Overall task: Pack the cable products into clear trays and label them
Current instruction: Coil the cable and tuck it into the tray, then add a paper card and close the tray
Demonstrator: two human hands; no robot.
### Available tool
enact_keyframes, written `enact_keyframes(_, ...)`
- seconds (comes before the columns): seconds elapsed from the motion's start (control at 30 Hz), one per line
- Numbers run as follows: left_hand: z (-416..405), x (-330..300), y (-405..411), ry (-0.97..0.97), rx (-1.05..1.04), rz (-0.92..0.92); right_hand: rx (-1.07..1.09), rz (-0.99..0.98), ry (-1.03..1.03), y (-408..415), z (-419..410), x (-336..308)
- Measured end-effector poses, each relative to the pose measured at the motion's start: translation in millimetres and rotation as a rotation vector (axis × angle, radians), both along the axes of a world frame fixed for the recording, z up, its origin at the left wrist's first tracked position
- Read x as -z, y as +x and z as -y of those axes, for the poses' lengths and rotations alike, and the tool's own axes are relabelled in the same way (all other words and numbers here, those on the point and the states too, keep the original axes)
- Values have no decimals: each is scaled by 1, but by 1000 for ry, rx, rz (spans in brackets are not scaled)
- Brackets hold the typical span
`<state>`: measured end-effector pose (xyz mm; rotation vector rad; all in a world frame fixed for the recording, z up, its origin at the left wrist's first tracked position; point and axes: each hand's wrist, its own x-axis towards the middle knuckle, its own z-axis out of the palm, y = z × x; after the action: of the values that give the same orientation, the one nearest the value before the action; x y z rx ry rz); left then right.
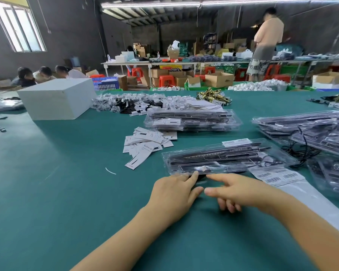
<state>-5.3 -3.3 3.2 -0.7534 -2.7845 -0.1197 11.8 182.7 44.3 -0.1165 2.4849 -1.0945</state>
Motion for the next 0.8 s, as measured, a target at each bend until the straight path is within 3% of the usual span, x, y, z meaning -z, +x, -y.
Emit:
enact_keyframes(0.07,1,1,-1,-10,18,-6,61,32,-139,-4,-12,-13)
enact_keyframes(0.17,3,4,-2,-30,38,-10,215,-160,-191,-17,-16,-24)
enact_keyframes(0.27,4,6,-4,-61,32,-9,250,-386,-108,-38,8,-32)
enact_keyframes(0.43,5,7,-6,-59,20,-31,93,-554,61,-82,79,-35)
enact_keyframes(0.67,1,-16,3,-224,-17,-72,72,-597,93,-123,140,-3)
enact_keyframes(0.8,0,-7,-1,-332,20,30,28,-526,187,-133,148,15)
